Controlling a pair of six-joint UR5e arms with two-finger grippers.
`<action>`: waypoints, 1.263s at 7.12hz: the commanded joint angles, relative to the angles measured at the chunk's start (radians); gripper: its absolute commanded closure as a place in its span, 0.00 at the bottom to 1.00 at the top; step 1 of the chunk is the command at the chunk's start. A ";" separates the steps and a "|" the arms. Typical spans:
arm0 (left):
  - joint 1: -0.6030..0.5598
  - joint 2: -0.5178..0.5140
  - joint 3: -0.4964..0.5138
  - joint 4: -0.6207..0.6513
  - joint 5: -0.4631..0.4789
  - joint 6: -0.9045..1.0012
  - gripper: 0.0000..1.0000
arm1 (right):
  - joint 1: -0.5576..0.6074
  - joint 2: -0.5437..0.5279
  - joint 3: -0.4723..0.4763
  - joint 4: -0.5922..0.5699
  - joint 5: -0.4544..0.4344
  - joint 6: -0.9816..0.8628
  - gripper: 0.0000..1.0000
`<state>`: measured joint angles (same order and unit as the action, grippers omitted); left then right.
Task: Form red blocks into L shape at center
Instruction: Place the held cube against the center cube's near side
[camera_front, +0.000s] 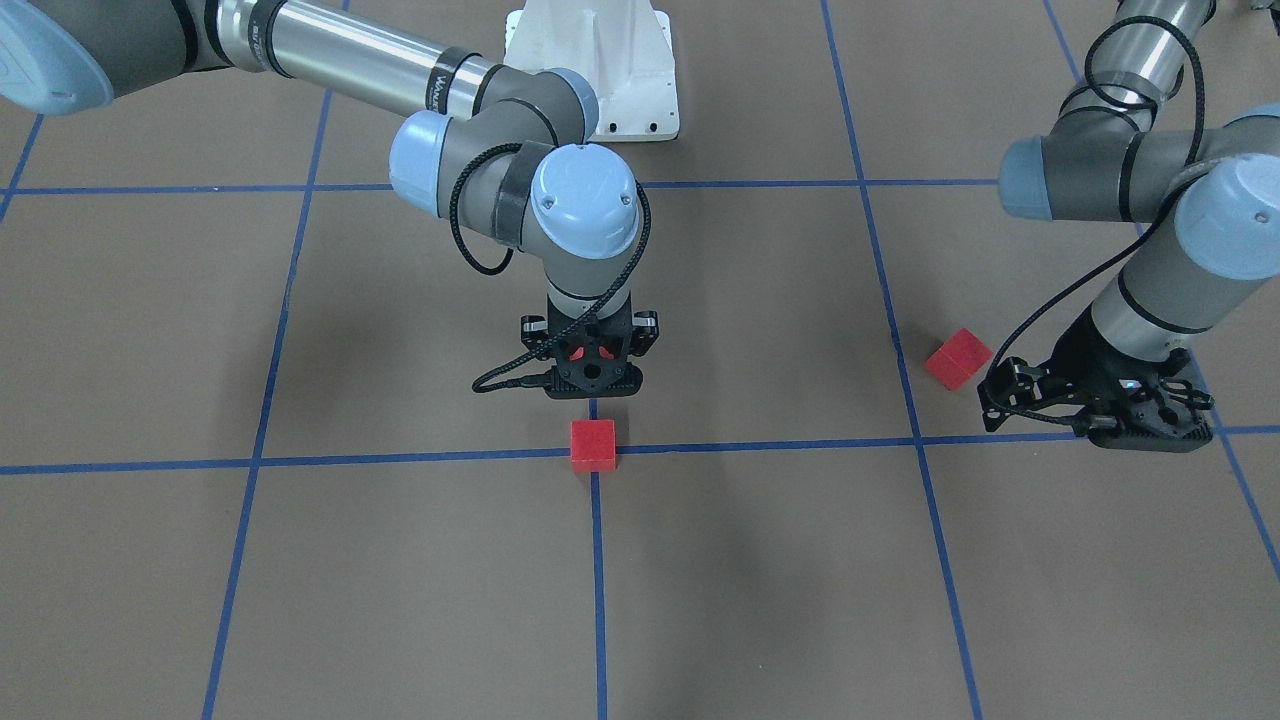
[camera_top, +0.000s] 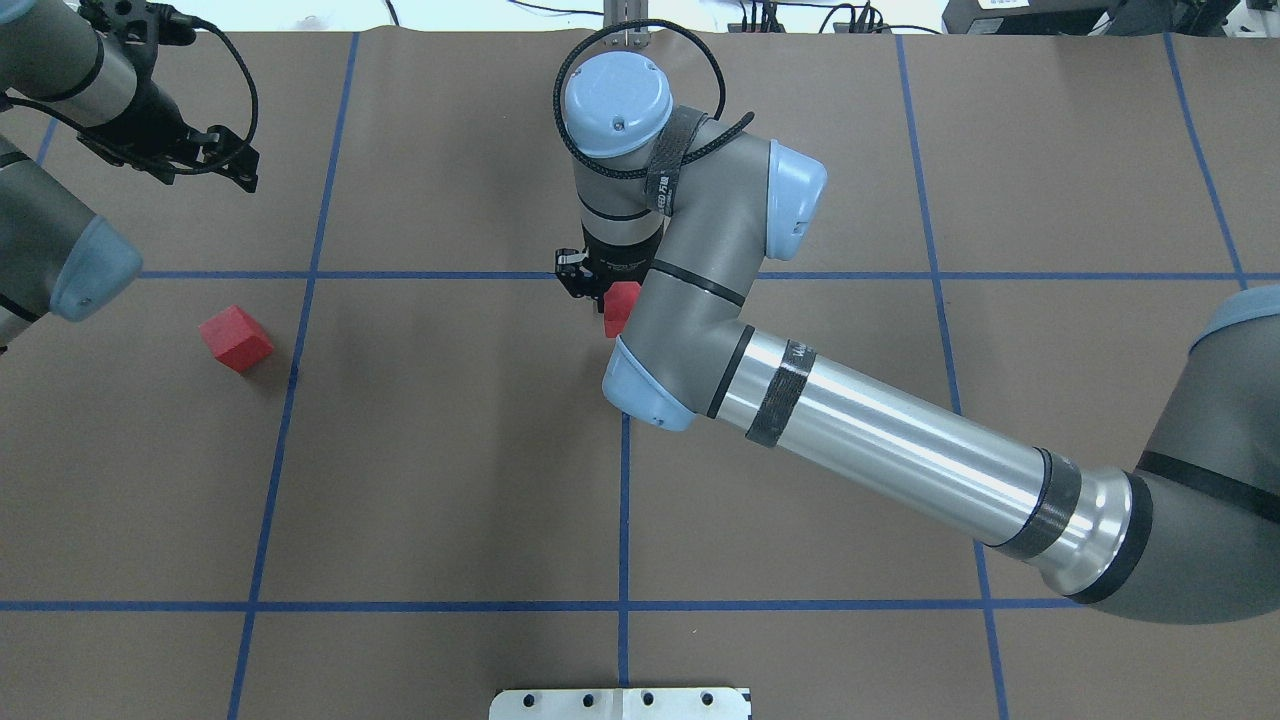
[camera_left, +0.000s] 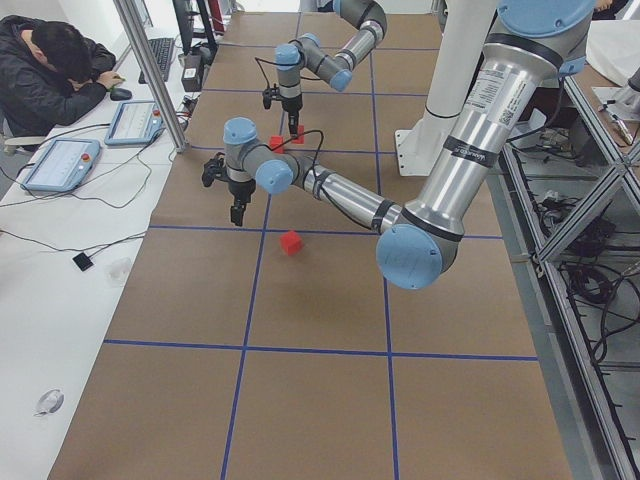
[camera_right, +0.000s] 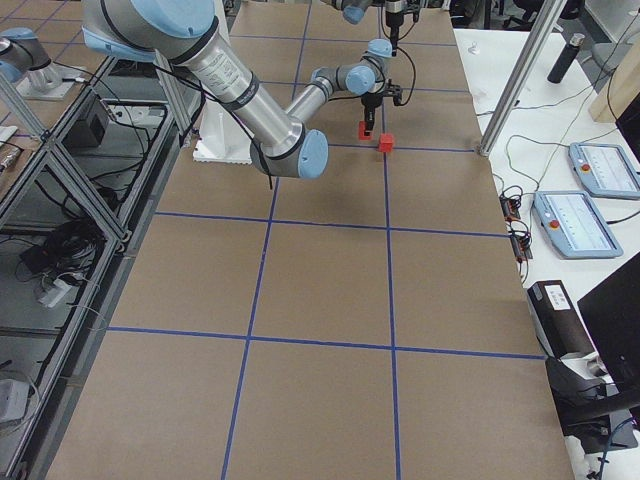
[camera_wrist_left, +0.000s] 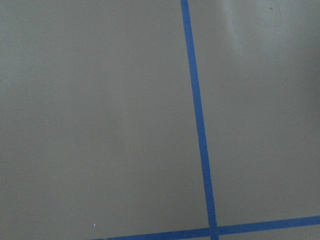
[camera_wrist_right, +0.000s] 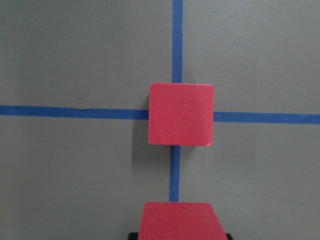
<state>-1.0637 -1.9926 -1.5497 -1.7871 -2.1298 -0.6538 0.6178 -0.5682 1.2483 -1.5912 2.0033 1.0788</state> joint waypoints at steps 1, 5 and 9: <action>0.002 -0.002 0.003 0.000 0.001 0.000 0.00 | 0.002 0.001 -0.045 0.055 -0.003 -0.002 1.00; 0.002 -0.002 -0.001 0.000 0.001 -0.010 0.00 | 0.005 0.004 -0.095 0.103 -0.009 -0.005 1.00; 0.001 -0.002 -0.004 0.000 0.002 -0.012 0.00 | 0.005 0.031 -0.125 0.103 -0.028 -0.010 1.00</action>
<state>-1.0629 -1.9942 -1.5531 -1.7871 -2.1277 -0.6655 0.6227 -0.5540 1.1413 -1.4885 1.9783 1.0699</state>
